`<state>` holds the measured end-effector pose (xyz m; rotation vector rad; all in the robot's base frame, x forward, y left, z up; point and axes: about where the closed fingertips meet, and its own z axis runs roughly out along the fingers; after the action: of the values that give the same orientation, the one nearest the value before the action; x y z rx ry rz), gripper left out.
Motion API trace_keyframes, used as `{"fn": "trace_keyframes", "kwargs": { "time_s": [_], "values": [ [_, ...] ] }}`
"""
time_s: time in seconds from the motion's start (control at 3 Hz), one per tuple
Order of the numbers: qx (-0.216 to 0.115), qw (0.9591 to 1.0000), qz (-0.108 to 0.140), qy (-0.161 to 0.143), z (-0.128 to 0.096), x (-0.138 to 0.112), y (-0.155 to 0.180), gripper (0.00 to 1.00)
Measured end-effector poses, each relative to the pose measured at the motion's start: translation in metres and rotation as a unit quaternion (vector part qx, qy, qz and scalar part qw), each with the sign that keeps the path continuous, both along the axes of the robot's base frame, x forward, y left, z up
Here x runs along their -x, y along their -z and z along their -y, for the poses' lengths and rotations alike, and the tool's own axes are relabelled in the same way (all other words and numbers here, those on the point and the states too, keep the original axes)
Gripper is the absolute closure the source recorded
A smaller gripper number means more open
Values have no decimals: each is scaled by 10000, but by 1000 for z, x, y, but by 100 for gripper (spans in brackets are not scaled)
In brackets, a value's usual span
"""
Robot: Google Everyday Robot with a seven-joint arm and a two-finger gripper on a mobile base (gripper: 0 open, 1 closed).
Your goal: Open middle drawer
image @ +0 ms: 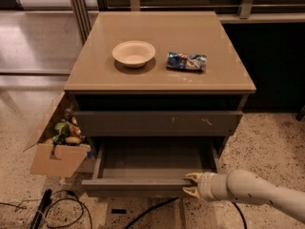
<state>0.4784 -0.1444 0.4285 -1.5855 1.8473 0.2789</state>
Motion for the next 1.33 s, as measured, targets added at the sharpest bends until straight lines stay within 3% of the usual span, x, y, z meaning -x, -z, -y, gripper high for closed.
{"fn": "trace_keyframes", "kwargs": {
  "time_s": [0.33,0.67,1.0,1.33],
  "values": [
    [-15,10000,2,-40,15,28,-9,92],
    [-17,10000,2,-45,15,30,-12,100],
    [-41,10000,-42,-20,22,50,-10,100],
    [-41,10000,-42,-20,22,50,-10,81]
  ]
}}
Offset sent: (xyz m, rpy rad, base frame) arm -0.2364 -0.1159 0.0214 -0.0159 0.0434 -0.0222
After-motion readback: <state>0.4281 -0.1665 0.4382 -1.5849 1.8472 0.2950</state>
